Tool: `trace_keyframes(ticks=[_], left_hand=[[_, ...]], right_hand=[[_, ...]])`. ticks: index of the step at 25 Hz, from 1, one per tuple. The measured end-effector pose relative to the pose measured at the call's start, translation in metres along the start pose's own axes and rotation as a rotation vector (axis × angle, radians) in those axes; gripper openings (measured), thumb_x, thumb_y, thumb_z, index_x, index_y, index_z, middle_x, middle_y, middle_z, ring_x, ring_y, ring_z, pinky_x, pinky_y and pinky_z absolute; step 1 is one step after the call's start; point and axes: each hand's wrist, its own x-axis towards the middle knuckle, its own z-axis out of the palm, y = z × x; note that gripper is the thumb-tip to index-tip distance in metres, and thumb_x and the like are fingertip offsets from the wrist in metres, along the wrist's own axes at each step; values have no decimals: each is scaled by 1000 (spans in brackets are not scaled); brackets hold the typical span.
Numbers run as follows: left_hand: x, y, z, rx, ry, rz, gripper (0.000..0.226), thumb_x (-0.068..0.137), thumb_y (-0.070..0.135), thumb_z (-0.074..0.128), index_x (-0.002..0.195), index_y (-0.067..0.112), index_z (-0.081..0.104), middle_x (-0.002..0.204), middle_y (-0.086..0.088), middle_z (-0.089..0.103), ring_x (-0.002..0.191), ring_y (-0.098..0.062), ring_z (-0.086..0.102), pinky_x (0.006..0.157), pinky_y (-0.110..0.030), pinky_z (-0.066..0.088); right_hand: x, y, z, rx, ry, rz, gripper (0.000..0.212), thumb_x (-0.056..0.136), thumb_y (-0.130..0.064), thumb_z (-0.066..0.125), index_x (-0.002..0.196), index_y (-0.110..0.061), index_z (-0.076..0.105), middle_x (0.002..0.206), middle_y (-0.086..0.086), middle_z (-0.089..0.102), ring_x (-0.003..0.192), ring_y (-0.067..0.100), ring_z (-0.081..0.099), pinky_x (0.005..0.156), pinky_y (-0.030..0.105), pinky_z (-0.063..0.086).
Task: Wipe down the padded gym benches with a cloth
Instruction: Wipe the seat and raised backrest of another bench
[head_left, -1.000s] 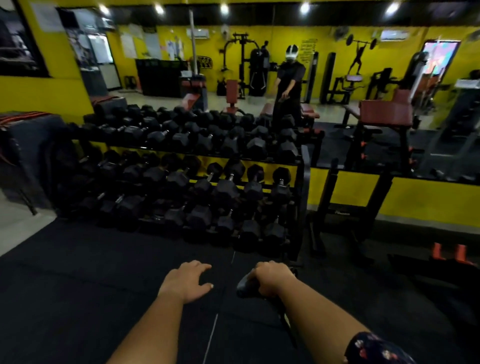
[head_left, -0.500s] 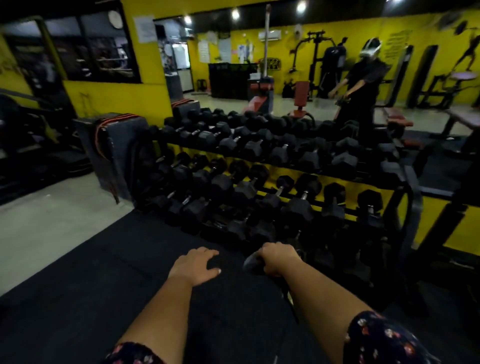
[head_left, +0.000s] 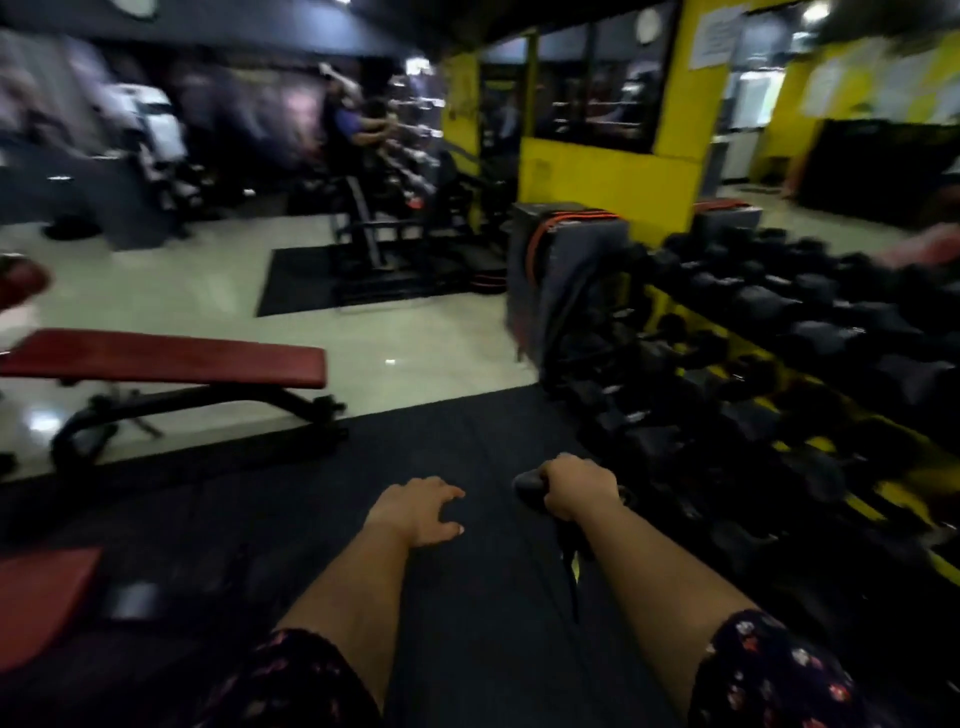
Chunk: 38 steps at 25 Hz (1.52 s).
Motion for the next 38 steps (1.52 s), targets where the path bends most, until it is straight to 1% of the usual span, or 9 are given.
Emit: trace_keyframes(ticks=[6, 10, 13, 15, 21, 27, 30, 35, 38], left_hand=[[13, -90, -17, -72, 14, -371, 63, 94, 55, 52, 151, 37, 31, 155, 2, 33, 139, -22, 36, 110, -44, 34], [20, -110, -31, -113, 34, -522, 61, 95, 55, 52, 150, 38, 32, 155, 3, 33, 139, -22, 37, 109, -44, 37], [15, -124, -36, -161, 105, -646, 60, 95, 55, 50, 150, 38, 32, 155, 4, 33, 138, -21, 38, 108, -42, 38], [5, -131, -29, -184, 100, -724, 60, 95, 55, 49, 150, 37, 31, 155, 5, 32, 138, -20, 37, 109, -42, 37], [-50, -161, -5, -256, 111, -919, 60, 92, 53, 52, 148, 36, 37, 148, 4, 42, 133, -20, 42, 102, -37, 40], [-111, -221, 30, -294, 41, -1049, 63, 92, 53, 52, 149, 35, 34, 148, 3, 41, 132, -22, 42, 102, -40, 39], [-140, -271, 47, -332, 33, -1102, 63, 92, 54, 51, 150, 35, 34, 147, 3, 42, 133, -21, 41, 103, -40, 38], [-187, -349, 69, -393, 37, -1182, 62, 93, 53, 52, 150, 36, 33, 148, 4, 40, 133, -20, 41, 105, -40, 36], [-215, -396, 74, -399, 28, -1221, 62, 94, 53, 50, 151, 35, 32, 150, 4, 38, 135, -21, 39, 106, -41, 36]], right_hand=[[117, -89, -37, -98, 38, -372, 33, 94, -22, 55, 126, -20, 56, 127, 6, 50, 111, 32, 54, 90, 45, 48], [170, -119, -48, -162, 20, -535, 34, 92, -26, 56, 126, -22, 57, 125, 5, 53, 110, 30, 55, 89, 44, 50], [201, -144, -52, -180, 41, -652, 34, 92, -25, 55, 125, -22, 57, 122, 5, 53, 107, 30, 55, 87, 44, 50], [213, -163, -49, -197, 39, -730, 33, 92, -23, 56, 125, -22, 57, 120, 6, 54, 105, 30, 55, 85, 44, 49], [212, -243, -23, -216, 27, -1005, 32, 92, -29, 54, 123, -25, 60, 121, 3, 56, 107, 31, 57, 84, 43, 49], [188, -359, -1, -265, 14, -1241, 31, 93, -33, 52, 121, -25, 61, 120, 4, 56, 106, 31, 59, 83, 40, 49], [182, -430, 13, -269, 0, -1304, 33, 92, -33, 53, 124, -25, 60, 122, 4, 56, 108, 30, 58, 87, 41, 49], [175, -530, 37, -339, -69, -1348, 34, 91, -33, 56, 123, -26, 61, 121, 3, 57, 107, 30, 59, 84, 40, 48], [170, -588, 46, -308, -103, -1371, 36, 91, -31, 55, 126, -29, 60, 121, 3, 57, 108, 30, 58, 85, 40, 47]])
